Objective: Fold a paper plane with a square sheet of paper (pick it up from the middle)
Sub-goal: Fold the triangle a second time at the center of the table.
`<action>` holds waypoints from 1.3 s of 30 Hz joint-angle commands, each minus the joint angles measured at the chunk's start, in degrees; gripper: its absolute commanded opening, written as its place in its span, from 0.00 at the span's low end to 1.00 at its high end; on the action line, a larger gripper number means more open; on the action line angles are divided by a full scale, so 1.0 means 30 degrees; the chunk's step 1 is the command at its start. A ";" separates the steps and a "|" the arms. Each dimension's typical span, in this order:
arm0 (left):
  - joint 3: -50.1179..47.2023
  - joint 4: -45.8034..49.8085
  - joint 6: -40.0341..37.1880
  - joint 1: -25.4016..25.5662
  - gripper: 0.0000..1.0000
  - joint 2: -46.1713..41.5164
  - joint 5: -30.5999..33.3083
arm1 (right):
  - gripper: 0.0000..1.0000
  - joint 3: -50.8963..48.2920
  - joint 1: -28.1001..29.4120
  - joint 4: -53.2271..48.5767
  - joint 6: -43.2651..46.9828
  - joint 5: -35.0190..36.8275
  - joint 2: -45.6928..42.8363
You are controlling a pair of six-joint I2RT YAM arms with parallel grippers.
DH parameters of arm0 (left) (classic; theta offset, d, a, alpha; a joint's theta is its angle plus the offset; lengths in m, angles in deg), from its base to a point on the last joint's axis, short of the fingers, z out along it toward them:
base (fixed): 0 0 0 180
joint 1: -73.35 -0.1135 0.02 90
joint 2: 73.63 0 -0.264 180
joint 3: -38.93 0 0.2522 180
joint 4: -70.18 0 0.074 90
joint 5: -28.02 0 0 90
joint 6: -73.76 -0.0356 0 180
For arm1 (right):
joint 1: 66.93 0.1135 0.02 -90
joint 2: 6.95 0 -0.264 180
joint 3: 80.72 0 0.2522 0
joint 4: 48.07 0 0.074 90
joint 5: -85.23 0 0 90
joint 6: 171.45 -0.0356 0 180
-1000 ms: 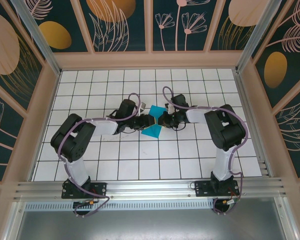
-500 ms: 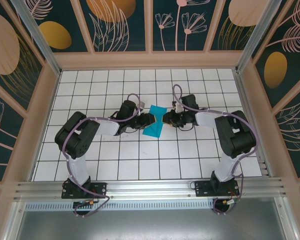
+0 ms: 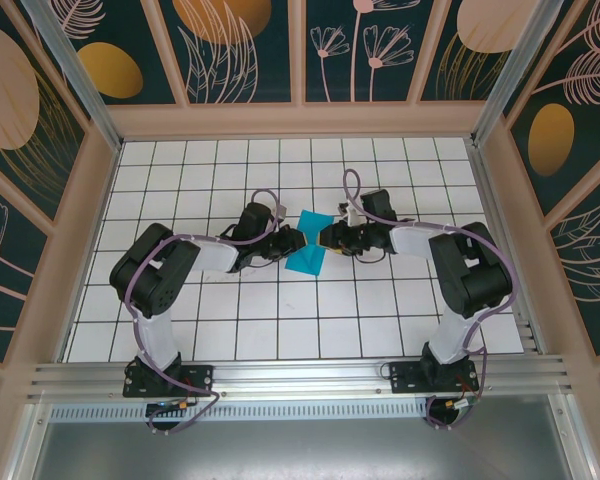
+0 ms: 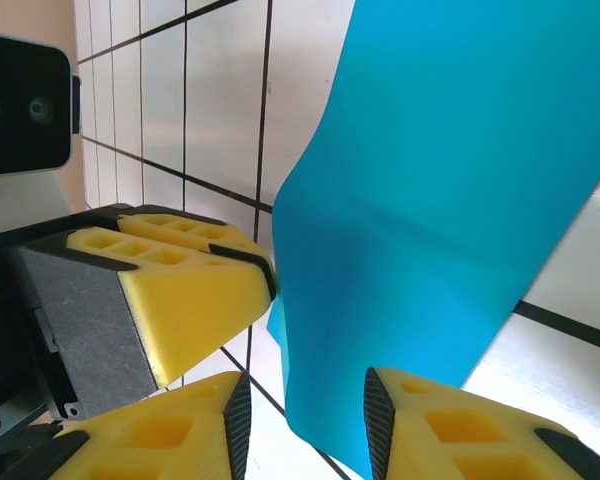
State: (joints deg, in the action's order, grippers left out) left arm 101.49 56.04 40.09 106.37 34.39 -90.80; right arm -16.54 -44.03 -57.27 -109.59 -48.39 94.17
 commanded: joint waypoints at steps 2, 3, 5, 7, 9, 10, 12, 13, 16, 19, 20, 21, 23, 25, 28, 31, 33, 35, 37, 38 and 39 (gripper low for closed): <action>-0.0134 -0.0063 0.0155 0.0128 0.15 0.0051 0.0227 | 0.38 0.0680 0.0479 -0.0294 0.0855 -0.0362 0.0393; -0.0144 -0.0071 0.0147 0.0127 0.15 0.0037 0.0189 | 0.39 0.0771 0.0571 -0.0334 0.0800 -0.0396 0.0545; -0.0123 -0.0077 0.0094 0.0117 0.14 0.0073 0.0142 | 0.37 0.1138 0.0697 -0.0453 0.0791 -0.0467 0.0938; -0.0123 -0.0090 0.0062 0.0124 0.14 0.0080 0.0106 | 0.33 0.1410 0.0807 -0.0498 0.0769 -0.0483 0.1285; -0.0095 -0.0063 0.0030 0.0118 0.13 0.0102 0.0030 | 0.27 0.1564 0.0840 -0.0487 0.0724 -0.0508 0.1507; -0.0072 -0.0046 0.0044 0.0120 0.13 0.0084 0.0017 | 0.24 0.1582 0.0835 -0.0459 0.0683 -0.0452 0.1565; -0.0093 -0.0104 0.0041 0.0128 0.13 0.0026 -0.0098 | 0.14 0.1576 0.0854 -0.0459 0.0679 -0.0250 0.1653; -0.0104 -0.0103 0.0054 0.0115 0.13 -0.0047 -0.0120 | 0.12 0.1617 0.0808 -0.0566 0.0694 -0.0017 0.1652; -0.0108 -0.0119 -0.0071 0.0128 0.14 -0.0177 -0.0263 | 0.05 0.1638 0.0764 -0.0942 0.0967 0.0933 0.1671; -0.0053 -0.0493 -0.0017 0.0130 0.16 -0.0210 -0.0520 | 0.03 0.1732 0.0635 -0.1508 0.1312 0.1968 0.1748; 0.0062 -0.0552 0.0023 0.0130 0.16 -0.0183 -0.0642 | 0.03 0.1741 0.0578 -0.1615 0.1429 0.2202 0.1795; 0.0178 -0.0545 -0.0033 0.0177 0.17 -0.0163 -0.0794 | 0.03 0.1755 0.0523 -0.1765 0.1548 0.2410 0.1834; 0.0481 -0.0549 -0.0214 0.0206 0.18 -0.0078 -0.1118 | 0.03 0.1778 0.0444 -0.1969 0.1740 0.2612 0.1920; 0.0749 -0.0522 -0.0403 0.0261 0.18 0.0050 -0.1343 | 0.03 0.1743 0.0380 -0.2018 0.1973 0.2737 0.2022; 0.1149 -0.0348 -0.0727 0.0467 0.19 0.0365 -0.1594 | 0.03 0.1886 0.0308 -0.2193 0.2256 0.3007 0.2250; 0.1609 0.0008 -0.0986 0.0590 0.19 0.0749 -0.1593 | 0.03 0.2100 0.0235 -0.2218 0.2338 0.3200 0.2415; 0.1964 0.0352 -0.1177 0.0600 0.18 0.1055 -0.1586 | 0.03 0.2252 0.0217 -0.2313 0.2435 0.3248 0.2556; 0.2197 0.0552 -0.1315 0.0645 0.18 0.1301 -0.1586 | 0.03 0.2391 0.0214 -0.2447 0.2574 0.3338 0.2580; 0.2199 0.0708 -0.1422 0.0660 0.18 0.1551 -0.1701 | 0.03 0.2441 0.0166 -0.2486 0.2642 0.3417 0.2582; 0.2609 0.0823 -0.1476 0.0676 0.18 0.1677 -0.1695 | 0.03 0.2452 0.0161 -0.2501 0.2640 0.3446 0.2591; 0.2800 0.0913 -0.1509 0.0710 0.18 0.1763 -0.1649 | 0.03 0.2500 0.0133 -0.2518 0.2642 0.3439 0.2574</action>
State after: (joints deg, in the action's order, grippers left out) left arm 107.47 57.24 37.67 108.20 38.15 -94.73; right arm -10.68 -43.07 -63.46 -103.27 -39.03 101.23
